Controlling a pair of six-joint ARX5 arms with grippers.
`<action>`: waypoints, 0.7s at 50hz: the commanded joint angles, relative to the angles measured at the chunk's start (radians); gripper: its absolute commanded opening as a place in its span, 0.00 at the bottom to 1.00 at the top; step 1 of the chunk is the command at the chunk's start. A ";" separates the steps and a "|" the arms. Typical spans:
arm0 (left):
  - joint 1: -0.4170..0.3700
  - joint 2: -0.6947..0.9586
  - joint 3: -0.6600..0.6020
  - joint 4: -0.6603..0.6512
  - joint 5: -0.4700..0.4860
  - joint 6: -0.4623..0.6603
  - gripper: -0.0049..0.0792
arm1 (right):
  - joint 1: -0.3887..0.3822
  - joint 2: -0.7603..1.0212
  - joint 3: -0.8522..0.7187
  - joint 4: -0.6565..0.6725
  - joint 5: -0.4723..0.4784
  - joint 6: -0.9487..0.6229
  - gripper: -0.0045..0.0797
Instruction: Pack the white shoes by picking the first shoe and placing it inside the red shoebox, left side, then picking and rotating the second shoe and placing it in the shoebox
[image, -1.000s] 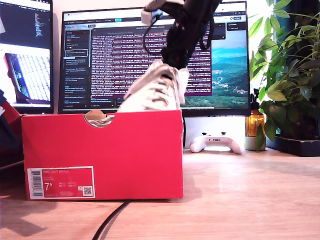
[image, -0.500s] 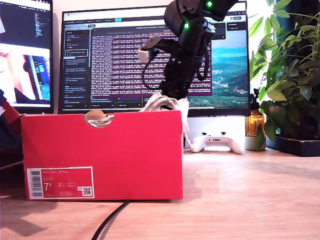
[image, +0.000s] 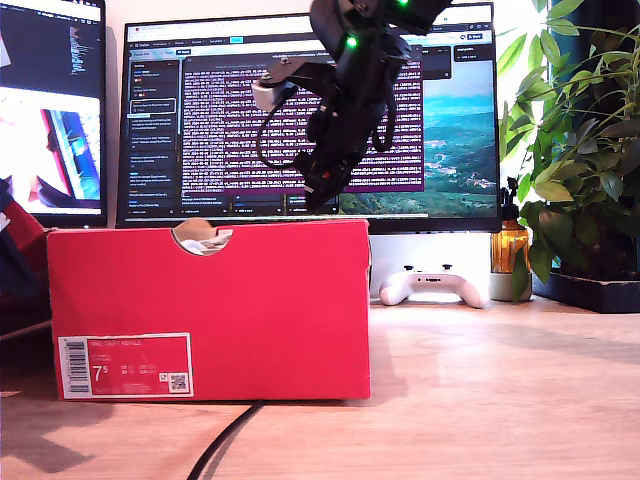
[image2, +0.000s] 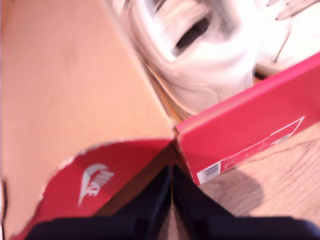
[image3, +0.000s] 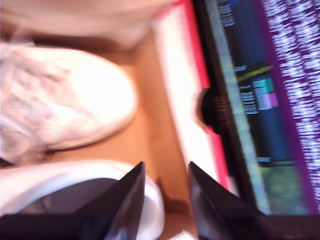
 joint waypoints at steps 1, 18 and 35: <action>0.001 0.004 0.010 0.008 0.001 -0.004 0.04 | 0.010 0.004 0.040 -0.010 0.043 0.023 0.35; 0.001 0.004 0.010 0.008 0.001 -0.004 0.04 | 0.064 -0.024 0.136 -0.085 0.098 0.302 0.02; 0.001 0.004 0.010 0.008 0.004 -0.005 0.04 | 0.113 -0.038 0.235 -0.295 0.100 0.452 0.04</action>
